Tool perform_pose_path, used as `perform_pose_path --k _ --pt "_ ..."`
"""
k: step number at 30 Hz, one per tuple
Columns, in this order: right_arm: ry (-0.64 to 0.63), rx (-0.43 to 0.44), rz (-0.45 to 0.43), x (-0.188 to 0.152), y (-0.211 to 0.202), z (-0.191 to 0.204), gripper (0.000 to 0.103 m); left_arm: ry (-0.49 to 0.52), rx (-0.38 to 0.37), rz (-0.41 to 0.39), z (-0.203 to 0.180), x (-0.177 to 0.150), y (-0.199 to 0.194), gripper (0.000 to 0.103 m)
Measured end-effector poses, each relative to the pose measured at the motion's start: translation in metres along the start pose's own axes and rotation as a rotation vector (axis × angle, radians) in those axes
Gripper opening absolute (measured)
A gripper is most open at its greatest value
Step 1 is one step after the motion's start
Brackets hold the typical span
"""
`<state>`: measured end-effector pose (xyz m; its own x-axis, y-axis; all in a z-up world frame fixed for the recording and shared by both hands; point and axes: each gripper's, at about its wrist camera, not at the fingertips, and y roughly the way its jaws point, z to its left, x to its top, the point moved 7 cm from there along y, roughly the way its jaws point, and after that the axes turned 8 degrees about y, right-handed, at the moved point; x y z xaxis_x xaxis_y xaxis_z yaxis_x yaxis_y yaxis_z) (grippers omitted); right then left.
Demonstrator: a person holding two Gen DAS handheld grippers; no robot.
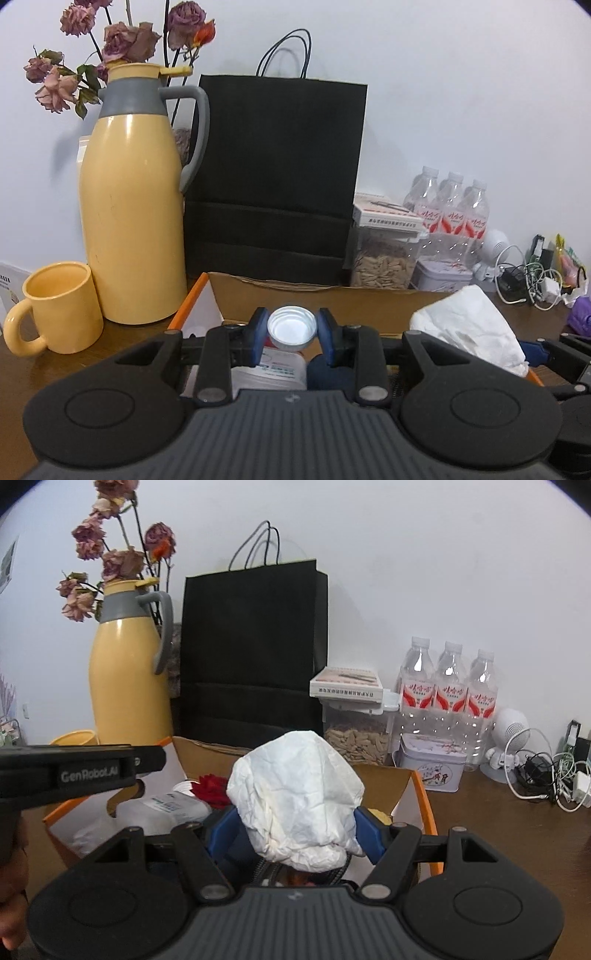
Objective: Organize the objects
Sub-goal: 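Carry the tissue and cap into the box and open both tools, then move both tools back over the table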
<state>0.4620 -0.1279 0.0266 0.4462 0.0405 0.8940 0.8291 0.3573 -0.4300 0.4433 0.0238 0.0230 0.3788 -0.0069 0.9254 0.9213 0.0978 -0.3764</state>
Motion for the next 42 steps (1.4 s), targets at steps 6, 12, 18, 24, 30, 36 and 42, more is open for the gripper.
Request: perform_pose_path --k 6,12,18,24,30,36,42 --pt "0.008 0.004 0.041 -0.009 0.010 -0.005 0.071 0.019 -0.005 0.007 -0.001 -0.005 0.003 0.032" --pt "0.027 -0.016 0.039 -0.009 0.006 -0.009 0.103 -0.004 0.027 -0.068 0.004 0.003 -0.010 0.103" --pt "0.038 -0.015 0.033 -0.008 0.002 -0.011 0.103 -0.021 0.016 -0.069 0.004 0.006 -0.013 0.103" --pt "0.028 -0.010 0.030 -0.009 -0.003 -0.008 0.103 -0.030 0.002 -0.074 0.005 0.004 -0.015 0.103" --pt "0.003 -0.016 0.019 -0.012 -0.013 -0.007 0.103 -0.054 0.002 -0.083 0.013 0.002 -0.022 0.103" --pt "-0.018 -0.015 0.000 -0.018 -0.030 -0.007 0.103 -0.046 -0.012 -0.104 0.012 -0.005 -0.039 0.103" --pt "-0.040 -0.036 -0.009 -0.032 -0.052 -0.010 0.103 -0.015 -0.021 -0.085 0.005 -0.022 -0.051 0.103"
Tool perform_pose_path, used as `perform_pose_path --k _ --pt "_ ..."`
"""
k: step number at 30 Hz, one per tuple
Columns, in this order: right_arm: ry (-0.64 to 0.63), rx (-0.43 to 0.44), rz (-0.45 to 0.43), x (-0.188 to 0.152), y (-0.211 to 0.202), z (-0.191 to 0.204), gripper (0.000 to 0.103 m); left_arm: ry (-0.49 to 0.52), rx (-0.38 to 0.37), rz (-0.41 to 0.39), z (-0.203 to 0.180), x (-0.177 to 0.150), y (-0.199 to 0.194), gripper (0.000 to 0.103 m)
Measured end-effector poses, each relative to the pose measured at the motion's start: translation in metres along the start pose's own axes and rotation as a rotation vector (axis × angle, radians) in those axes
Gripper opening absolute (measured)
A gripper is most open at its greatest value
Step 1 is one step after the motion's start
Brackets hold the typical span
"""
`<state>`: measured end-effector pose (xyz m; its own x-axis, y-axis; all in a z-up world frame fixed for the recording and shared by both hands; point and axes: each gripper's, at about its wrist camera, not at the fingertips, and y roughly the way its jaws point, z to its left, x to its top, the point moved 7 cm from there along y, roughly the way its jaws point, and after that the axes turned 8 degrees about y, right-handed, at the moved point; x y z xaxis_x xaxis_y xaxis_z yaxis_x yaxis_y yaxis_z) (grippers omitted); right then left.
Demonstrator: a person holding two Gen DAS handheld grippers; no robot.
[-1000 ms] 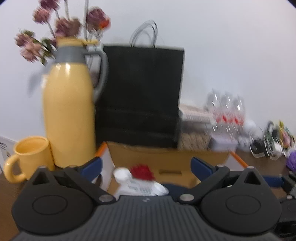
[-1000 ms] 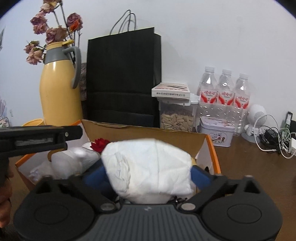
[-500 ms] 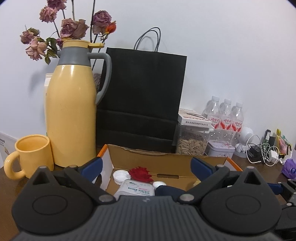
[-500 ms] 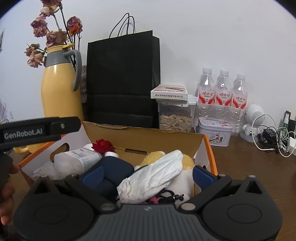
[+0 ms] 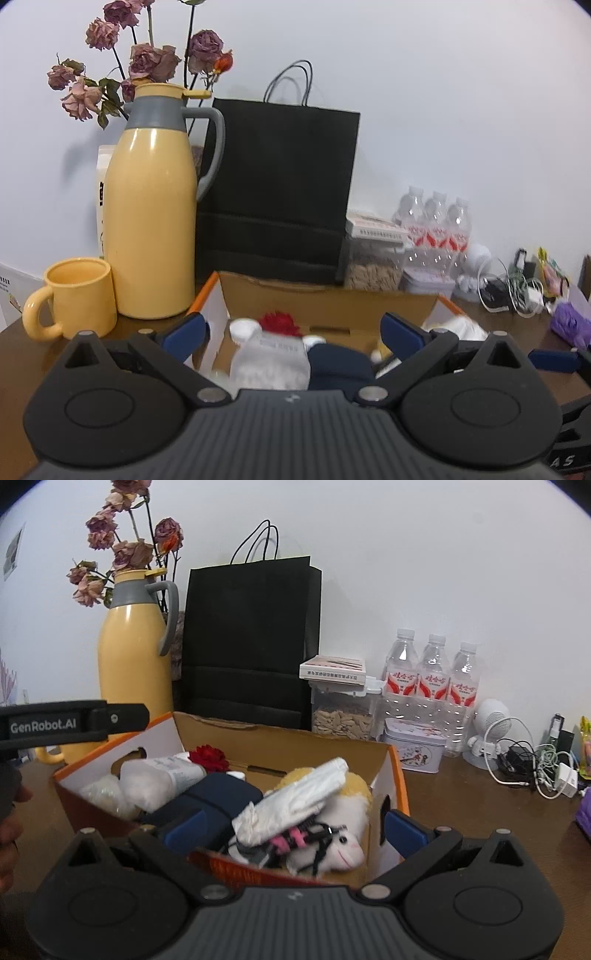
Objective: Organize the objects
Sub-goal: 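Move both tools back over the table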
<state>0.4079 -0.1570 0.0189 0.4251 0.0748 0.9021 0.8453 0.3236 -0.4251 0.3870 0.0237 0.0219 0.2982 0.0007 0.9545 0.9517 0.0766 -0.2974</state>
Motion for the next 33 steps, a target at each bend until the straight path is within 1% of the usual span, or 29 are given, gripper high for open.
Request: perform_pose_path --k 5,11,17,22,27,33 --pt "-0.018 0.008 0.010 -0.019 -0.021 0.000 0.103 0.034 -0.009 0.039 -0.008 -0.020 -0.014 0.103" --pt "-0.008 0.000 0.037 -0.042 -0.039 -0.009 0.103 0.048 -0.011 0.083 -0.015 -0.041 -0.035 0.103" --pt "0.036 -0.011 0.030 -0.049 -0.053 -0.024 0.103 0.043 -0.020 0.142 -0.019 -0.056 -0.055 0.103" --pt "0.088 -0.029 0.035 -0.054 -0.061 -0.041 0.103 0.020 -0.022 0.222 -0.022 -0.072 -0.071 0.103" --pt "0.122 -0.028 0.030 -0.057 -0.070 -0.053 0.103 0.057 -0.045 0.282 -0.039 -0.089 -0.088 0.103" --pt "0.102 -0.005 0.041 -0.067 -0.080 -0.051 0.103 0.091 -0.057 0.351 -0.060 -0.110 -0.106 0.103"
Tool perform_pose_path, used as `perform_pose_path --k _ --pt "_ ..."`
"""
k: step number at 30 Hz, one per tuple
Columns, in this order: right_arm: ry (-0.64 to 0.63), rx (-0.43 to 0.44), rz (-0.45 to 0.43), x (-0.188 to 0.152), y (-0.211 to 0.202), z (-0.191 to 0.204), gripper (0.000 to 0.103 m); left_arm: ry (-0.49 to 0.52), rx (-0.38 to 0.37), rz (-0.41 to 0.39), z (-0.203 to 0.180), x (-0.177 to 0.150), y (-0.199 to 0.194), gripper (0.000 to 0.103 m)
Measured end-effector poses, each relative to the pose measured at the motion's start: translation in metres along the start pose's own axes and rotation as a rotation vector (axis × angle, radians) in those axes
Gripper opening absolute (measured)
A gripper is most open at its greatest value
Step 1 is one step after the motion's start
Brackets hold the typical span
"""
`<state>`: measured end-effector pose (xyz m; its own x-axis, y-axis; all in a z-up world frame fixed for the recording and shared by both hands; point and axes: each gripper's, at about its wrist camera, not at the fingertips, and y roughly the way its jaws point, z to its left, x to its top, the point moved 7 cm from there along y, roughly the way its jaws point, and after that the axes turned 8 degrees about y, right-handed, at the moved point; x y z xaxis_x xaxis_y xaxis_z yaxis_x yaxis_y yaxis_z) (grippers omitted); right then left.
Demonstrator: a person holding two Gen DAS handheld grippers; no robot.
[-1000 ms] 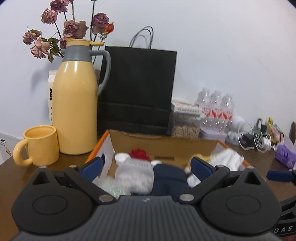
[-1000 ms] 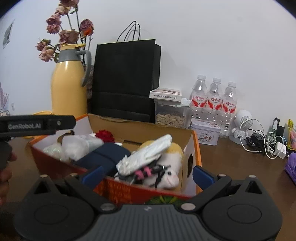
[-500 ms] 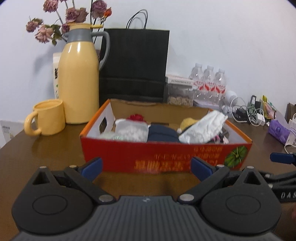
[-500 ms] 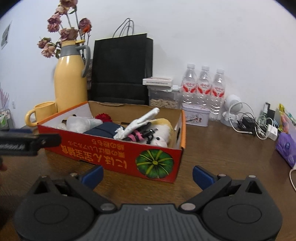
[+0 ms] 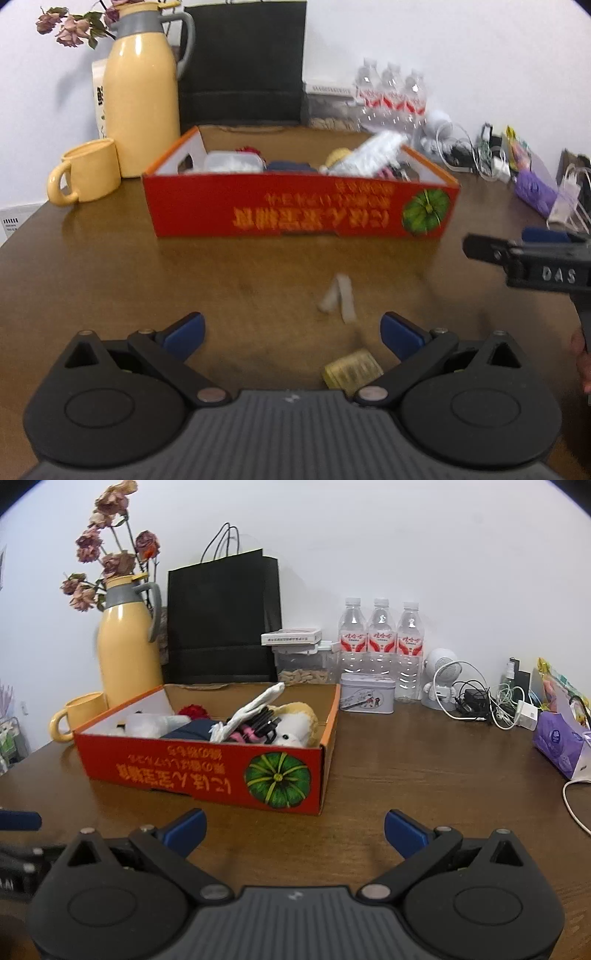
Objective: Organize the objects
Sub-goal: 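Move both tools back over the table, then grasp the small beige packet with the left tool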
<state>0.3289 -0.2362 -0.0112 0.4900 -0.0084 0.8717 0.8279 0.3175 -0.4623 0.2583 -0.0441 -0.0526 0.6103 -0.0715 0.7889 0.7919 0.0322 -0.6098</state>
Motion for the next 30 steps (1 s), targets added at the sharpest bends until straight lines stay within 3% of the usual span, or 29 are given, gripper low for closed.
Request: perform_pose_path --k 4,10,13,15,16,30 --pt "-0.013 0.000 0.019 -0.005 -0.001 0.000 0.103 -0.003 -0.009 0.033 -0.012 -0.010 -0.002 0.103" --pt "-0.024 0.006 0.023 -0.007 -0.003 0.002 0.103 -0.017 0.003 0.048 -0.026 -0.016 -0.002 0.083" --pt "-0.028 0.012 0.021 -0.008 -0.004 0.003 0.103 -0.035 0.020 0.030 -0.030 -0.017 -0.006 0.065" --pt "-0.032 0.014 0.021 -0.008 -0.004 0.004 0.103 -0.008 0.039 0.019 -0.035 -0.018 -0.008 0.039" --pt "-0.035 0.015 0.022 -0.008 -0.004 0.004 0.103 0.000 0.039 0.013 -0.037 -0.018 -0.010 0.036" --pt "-0.059 -0.004 0.065 -0.016 0.005 0.007 0.103 -0.060 0.012 -0.028 -0.018 -0.011 -0.017 0.036"
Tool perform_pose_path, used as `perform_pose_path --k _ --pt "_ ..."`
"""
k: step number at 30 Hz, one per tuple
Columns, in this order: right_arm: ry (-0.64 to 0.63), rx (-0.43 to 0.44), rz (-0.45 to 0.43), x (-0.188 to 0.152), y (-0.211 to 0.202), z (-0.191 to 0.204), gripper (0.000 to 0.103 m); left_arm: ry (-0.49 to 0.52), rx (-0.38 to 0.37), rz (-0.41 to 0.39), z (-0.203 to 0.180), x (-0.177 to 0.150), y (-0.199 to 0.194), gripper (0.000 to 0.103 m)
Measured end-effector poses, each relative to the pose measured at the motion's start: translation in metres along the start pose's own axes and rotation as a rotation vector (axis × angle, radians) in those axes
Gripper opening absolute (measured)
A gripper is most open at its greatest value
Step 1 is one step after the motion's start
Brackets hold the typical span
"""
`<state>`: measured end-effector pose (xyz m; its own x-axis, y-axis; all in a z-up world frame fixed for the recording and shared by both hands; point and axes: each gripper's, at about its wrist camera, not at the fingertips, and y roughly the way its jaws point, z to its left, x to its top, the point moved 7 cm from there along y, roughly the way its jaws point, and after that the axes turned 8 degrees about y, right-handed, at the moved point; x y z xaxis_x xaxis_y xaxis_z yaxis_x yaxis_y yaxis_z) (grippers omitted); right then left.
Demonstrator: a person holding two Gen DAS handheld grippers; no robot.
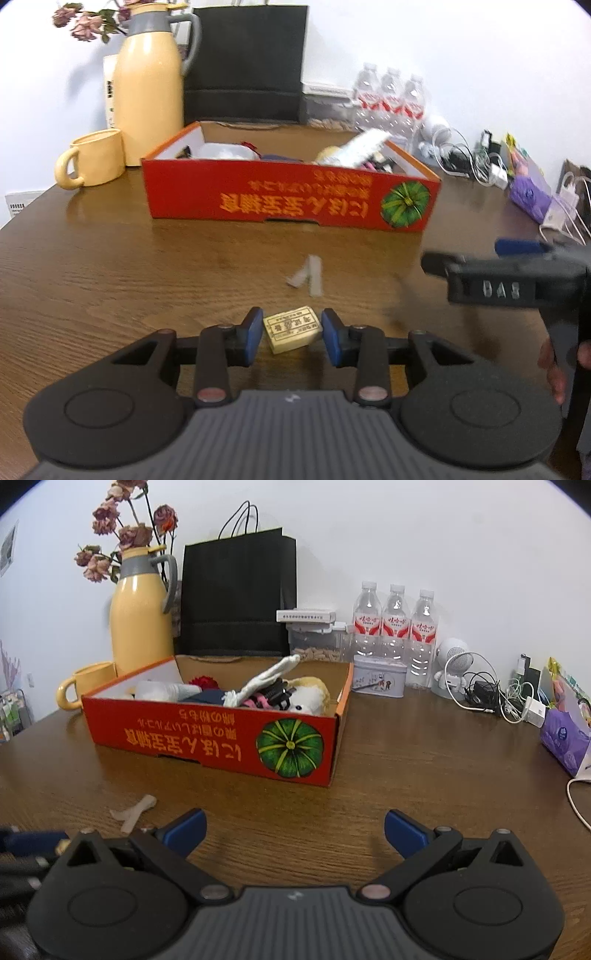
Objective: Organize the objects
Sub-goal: 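Grasp the small beige packet with the left tool, then grasp the white plastic strip with the right tool while the left holds the packet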
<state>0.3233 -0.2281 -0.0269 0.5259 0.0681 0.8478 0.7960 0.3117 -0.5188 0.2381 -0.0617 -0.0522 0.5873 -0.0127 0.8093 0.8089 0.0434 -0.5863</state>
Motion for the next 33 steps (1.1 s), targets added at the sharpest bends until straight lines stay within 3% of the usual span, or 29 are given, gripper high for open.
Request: perform_pose_path --k 9,18,27,33 --pt "-0.046 0.009 0.015 -0.006 0.007 0.013 0.103 0.015 0.010 -0.065 0.031 0.025 0.002 0.036" --pt "0.011 0.010 -0.044 0.001 0.002 0.024 0.099 0.055 0.034 -0.131 0.058 0.063 0.022 0.036" --pt "0.023 0.077 0.005 -0.001 0.015 0.065 0.098 0.017 0.018 -0.147 0.083 0.065 0.036 0.036" --pt "0.000 0.123 0.045 -0.004 0.024 0.094 0.085 0.030 0.022 -0.167 0.093 0.062 0.030 0.036"
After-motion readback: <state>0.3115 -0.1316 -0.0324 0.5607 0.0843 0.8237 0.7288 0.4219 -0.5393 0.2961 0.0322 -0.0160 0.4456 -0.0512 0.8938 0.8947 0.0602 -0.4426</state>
